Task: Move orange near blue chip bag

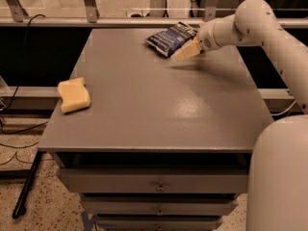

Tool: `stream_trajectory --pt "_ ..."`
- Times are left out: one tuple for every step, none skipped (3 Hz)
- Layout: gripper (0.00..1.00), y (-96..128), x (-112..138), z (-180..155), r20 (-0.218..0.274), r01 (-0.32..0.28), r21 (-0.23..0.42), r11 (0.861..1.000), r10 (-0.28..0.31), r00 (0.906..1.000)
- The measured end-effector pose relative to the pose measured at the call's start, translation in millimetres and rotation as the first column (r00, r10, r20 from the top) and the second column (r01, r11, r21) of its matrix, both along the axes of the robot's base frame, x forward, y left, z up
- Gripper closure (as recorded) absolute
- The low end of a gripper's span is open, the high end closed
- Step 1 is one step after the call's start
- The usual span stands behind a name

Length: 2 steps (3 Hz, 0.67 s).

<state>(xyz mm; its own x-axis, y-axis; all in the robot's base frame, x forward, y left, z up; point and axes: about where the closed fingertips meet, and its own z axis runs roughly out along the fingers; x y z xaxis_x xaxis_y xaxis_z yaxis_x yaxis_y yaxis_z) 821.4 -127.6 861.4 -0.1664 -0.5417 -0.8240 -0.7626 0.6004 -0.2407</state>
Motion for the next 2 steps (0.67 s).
stream_trajectory --pt "0.0 -2 -2 -2 -0.004 0.002 0.005 1.0 -0.002 1.0" --pt "0.0 -17 -13 6 0.006 0.013 0.022 1.0 -0.013 0.9999"
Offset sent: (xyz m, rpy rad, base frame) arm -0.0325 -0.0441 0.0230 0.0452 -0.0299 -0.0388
